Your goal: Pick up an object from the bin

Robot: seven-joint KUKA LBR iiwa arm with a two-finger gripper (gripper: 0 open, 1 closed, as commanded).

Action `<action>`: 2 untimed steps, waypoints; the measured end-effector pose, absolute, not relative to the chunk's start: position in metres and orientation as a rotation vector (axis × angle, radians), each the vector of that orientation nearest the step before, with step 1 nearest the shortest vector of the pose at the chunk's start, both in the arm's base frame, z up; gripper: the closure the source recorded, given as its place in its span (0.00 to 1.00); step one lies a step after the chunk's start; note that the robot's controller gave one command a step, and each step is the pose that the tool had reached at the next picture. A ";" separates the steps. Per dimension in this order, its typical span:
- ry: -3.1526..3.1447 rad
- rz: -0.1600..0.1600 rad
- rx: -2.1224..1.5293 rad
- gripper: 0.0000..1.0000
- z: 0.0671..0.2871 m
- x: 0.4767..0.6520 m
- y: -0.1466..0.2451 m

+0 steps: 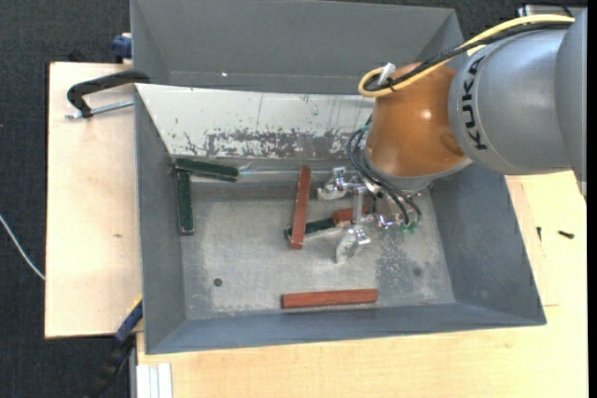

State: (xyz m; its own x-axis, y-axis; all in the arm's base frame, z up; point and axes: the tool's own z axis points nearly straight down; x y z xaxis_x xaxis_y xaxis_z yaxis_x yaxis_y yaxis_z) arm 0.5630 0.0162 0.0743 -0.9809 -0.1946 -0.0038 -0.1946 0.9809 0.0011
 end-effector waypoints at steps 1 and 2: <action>3.119 0.003 -0.304 1.00 0.082 0.565 0.017; 3.119 0.003 -0.304 1.00 0.082 0.565 0.017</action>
Offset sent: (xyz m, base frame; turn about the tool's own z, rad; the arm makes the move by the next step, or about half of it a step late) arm 0.0000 0.0000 0.0000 0.0000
